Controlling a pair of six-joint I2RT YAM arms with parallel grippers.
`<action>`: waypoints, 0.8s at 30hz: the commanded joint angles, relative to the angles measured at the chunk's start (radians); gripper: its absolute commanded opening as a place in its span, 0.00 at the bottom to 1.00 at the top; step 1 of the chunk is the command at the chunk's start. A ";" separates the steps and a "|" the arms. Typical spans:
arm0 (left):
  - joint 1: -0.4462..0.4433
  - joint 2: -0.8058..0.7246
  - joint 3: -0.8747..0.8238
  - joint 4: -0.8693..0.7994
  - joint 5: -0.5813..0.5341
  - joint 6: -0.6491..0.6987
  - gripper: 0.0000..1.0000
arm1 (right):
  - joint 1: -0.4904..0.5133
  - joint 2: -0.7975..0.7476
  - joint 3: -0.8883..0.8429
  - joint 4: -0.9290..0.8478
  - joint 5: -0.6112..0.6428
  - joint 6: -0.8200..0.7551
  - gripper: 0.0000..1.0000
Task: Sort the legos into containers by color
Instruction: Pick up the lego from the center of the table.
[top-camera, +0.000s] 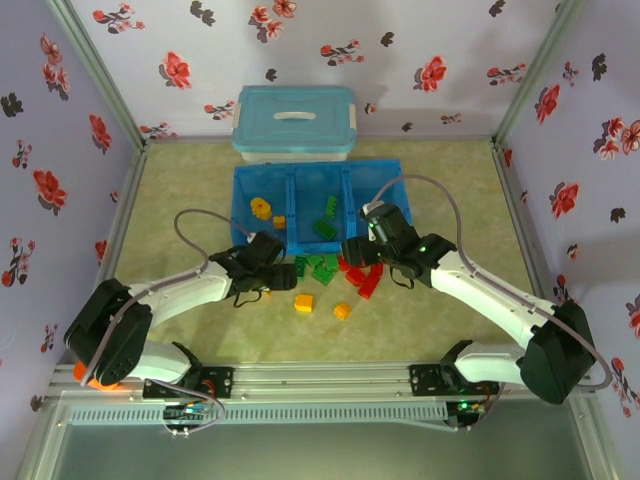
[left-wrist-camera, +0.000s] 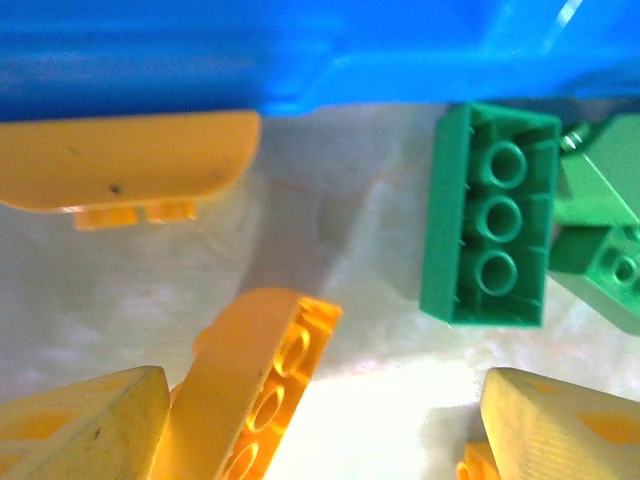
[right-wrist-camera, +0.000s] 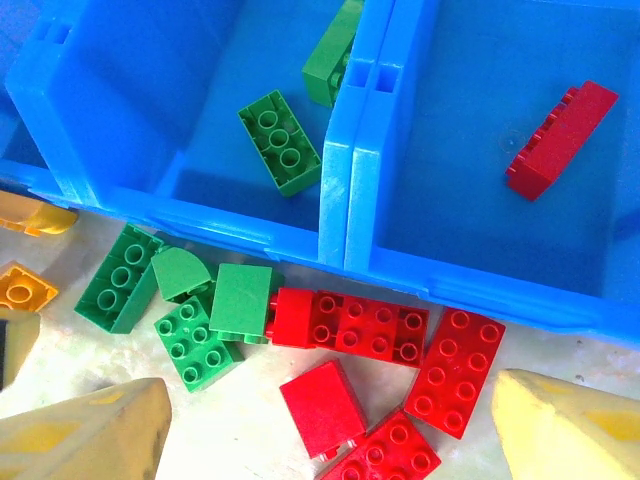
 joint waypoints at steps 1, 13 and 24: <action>-0.034 -0.009 0.025 -0.034 -0.028 -0.041 0.81 | -0.006 -0.004 -0.012 0.001 0.018 0.017 0.84; -0.040 -0.004 0.024 -0.065 -0.102 -0.065 0.78 | -0.006 -0.012 -0.022 0.009 0.009 0.023 0.84; -0.050 0.137 0.106 -0.098 -0.101 -0.067 0.61 | -0.006 -0.032 -0.010 -0.017 0.018 0.019 0.83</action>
